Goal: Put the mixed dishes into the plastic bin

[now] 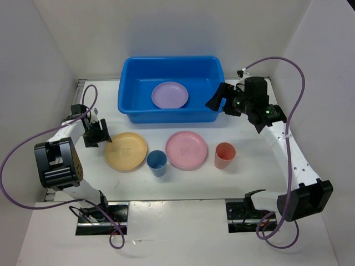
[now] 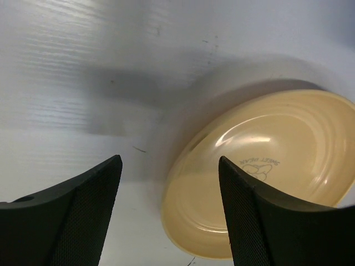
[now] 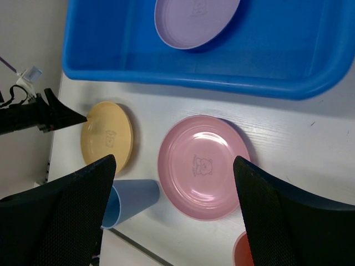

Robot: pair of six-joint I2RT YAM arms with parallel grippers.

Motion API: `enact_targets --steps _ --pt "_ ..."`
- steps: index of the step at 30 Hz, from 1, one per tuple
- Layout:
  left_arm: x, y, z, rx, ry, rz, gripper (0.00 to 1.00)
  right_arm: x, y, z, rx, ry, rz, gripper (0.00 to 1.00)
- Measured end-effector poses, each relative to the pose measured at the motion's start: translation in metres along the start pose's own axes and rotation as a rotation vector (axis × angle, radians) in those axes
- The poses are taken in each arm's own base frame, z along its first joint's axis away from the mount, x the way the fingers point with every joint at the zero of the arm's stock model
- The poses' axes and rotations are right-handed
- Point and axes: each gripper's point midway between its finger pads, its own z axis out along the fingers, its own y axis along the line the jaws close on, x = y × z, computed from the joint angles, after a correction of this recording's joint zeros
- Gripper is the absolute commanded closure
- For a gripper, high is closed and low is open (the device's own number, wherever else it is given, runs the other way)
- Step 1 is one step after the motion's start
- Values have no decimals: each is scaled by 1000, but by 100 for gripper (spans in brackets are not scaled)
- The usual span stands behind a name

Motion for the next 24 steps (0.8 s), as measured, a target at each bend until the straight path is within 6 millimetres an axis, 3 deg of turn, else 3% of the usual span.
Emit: enact_targets --steps 9,17,24 --pt "14 -15 17 102 76 22 24 2 -3 7 1 18 5 8" --pt "13 -24 27 115 109 54 52 2 -4 7 1 17 7 8" --pt "13 -23 29 119 119 70 68 1 -8 9 6 21 10 8"
